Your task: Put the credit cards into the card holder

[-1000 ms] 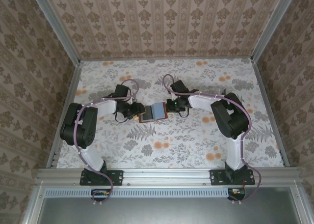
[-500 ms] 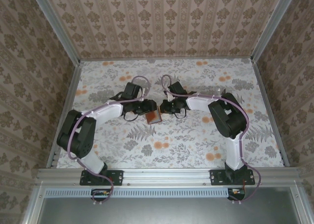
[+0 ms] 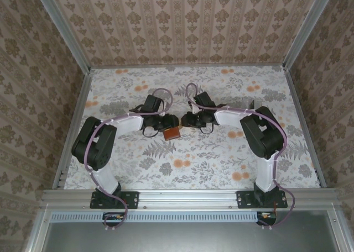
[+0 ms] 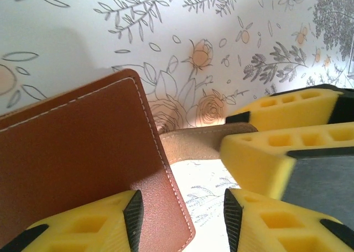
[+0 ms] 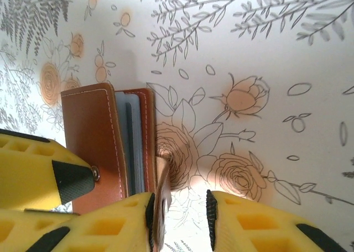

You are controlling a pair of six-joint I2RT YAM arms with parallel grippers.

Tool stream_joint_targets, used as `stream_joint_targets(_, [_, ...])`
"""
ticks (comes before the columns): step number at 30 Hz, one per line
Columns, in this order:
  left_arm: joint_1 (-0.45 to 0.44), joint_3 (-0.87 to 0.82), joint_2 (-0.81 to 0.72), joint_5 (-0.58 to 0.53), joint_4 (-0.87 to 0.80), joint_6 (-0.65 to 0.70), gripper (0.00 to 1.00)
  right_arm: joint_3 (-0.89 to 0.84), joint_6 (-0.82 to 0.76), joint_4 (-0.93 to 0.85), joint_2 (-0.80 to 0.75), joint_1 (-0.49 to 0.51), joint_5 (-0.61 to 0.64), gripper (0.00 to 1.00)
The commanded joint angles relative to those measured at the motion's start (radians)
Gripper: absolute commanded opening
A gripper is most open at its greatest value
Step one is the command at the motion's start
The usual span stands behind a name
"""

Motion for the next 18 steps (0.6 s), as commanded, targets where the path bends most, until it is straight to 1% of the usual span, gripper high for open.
stream_joint_targets(1, [0.027, -0.001, -0.04, -0.021, -0.037, 0.019, 0.45, -0.001, -0.02, 0.001, -0.033, -0.005, -0.02, 0.33])
stream_joint_targets(2, [0.03, -0.006, -0.048, -0.019, -0.041, 0.019, 0.45, 0.005, -0.021, -0.001, -0.032, -0.004, -0.024, 0.32])
stream_joint_targets(4, [0.032, -0.02, -0.068, -0.026, -0.045, 0.024, 0.44, 0.015, -0.023, -0.004, -0.027, -0.005, -0.03, 0.27])
stream_joint_targets(9, [0.049, -0.044, -0.083, -0.022, -0.041, 0.024, 0.42, 0.032, -0.025, -0.008, 0.0, -0.005, -0.054, 0.09])
stream_joint_targets(12, [0.053, -0.065, -0.108, -0.031, -0.03, 0.021, 0.42, 0.029, -0.022, 0.003, 0.007, -0.003, -0.08, 0.06])
stream_joint_targets(16, [0.063, -0.086, -0.143, -0.022, -0.035, 0.025, 0.4, 0.02, -0.024, 0.019, 0.001, 0.0, -0.105, 0.05])
stream_joint_targets(17, [0.094, -0.095, -0.155, -0.023, -0.036, 0.025, 0.4, 0.018, -0.022, 0.022, -0.002, 0.001, -0.11, 0.05])
stream_joint_targets(18, [0.102, -0.103, -0.168, -0.027, -0.036, 0.026, 0.39, 0.018, -0.023, 0.022, -0.004, 0.001, -0.115, 0.04])
